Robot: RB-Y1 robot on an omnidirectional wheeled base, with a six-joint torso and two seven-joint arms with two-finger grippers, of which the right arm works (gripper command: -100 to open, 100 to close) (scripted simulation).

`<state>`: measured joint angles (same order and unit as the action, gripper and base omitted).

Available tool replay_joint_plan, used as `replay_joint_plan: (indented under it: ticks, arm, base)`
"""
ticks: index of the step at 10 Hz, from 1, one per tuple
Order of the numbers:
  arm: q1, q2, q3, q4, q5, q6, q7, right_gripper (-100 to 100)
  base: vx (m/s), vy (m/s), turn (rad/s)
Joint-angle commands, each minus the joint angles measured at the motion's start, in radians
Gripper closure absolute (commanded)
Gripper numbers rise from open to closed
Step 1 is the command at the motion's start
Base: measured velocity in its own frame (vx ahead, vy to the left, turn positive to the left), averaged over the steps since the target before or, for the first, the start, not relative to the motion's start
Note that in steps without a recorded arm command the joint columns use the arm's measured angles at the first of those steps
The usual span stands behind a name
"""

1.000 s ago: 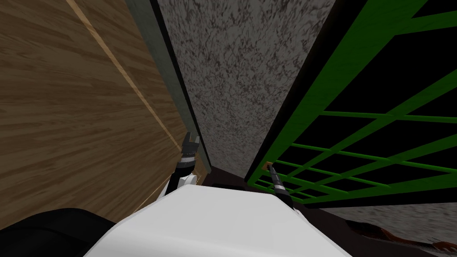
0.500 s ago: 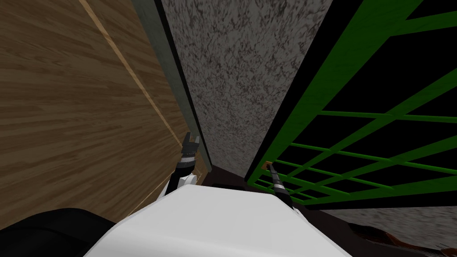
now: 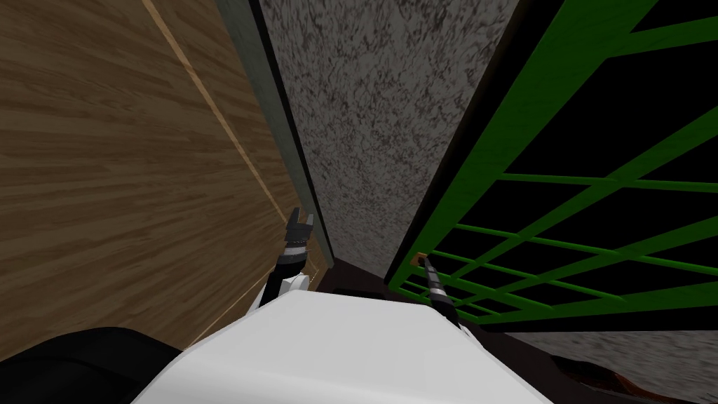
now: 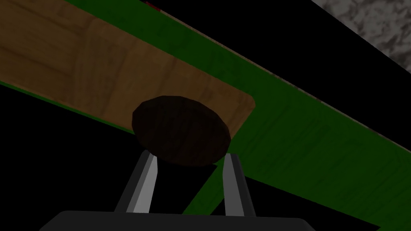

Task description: Pull the door open

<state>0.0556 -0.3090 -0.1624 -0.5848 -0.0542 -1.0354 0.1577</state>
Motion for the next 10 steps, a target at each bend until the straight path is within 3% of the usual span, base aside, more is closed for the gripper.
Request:
replay_joint_plan:
  ticks: [1, 10]
  arm:
    - [0.007, 0.008, 0.009, -0.019, -0.005, 0.01, -0.029, 100]
    - [-0.01, 0.01, 0.052, -0.021, -0.093, 0.03, -0.268, 100]
  base:
    - [-0.03, -0.017, 0.018]
    - [-0.039, -0.019, 0.049]
